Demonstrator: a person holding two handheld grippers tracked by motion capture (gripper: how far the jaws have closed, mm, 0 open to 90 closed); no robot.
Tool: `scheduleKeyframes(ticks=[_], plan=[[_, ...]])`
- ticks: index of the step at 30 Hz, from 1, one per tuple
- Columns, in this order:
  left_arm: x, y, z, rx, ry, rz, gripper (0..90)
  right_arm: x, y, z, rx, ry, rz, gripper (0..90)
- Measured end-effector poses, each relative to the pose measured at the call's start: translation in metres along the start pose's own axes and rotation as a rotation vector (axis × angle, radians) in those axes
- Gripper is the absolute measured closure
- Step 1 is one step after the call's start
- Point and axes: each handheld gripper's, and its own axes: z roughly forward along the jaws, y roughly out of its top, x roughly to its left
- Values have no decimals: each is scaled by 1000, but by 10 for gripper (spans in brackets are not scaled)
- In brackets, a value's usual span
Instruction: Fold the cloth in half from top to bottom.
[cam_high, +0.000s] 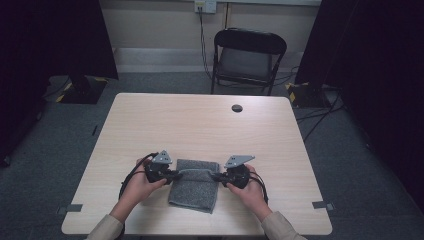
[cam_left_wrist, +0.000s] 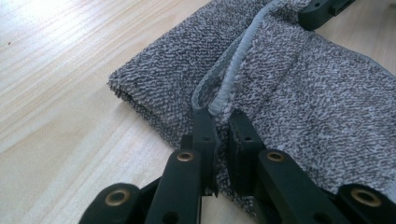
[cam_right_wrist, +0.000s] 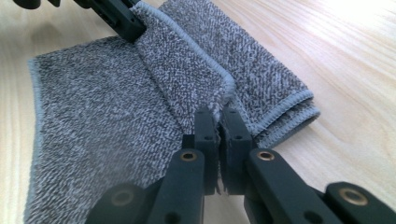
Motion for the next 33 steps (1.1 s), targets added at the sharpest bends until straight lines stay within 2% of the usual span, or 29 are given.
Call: scheduleKeyframes(ticks=[4,9,15,18,19,21,27,31,33], plan=[[2,2,3,-6,6,-7,833,-4,1,3,2,-14,5,876],[9,9,9,-11,21,-21,832,-15,7,7,9,-37,11,877],[24,19,18,-24,37,-50,830,-35,17,14,8,-64,11,877],[33,24,22,-36,42,-78,830,-50,21,20,-13,-69,45,877],[36,27,22,-46,35,-91,830,-54,23,21,-18,-73,40,877],[38,32,18,-66,43,-89,831,-59,27,22,-30,-83,49,877],[34,44,-1,-105,32,-61,829,-57,38,4,-80,-71,53,878],[26,48,-13,-108,41,-41,825,-49,41,-8,-97,-63,32,877],[24,48,-15,-109,32,-39,825,-45,43,-12,-98,-59,14,878]])
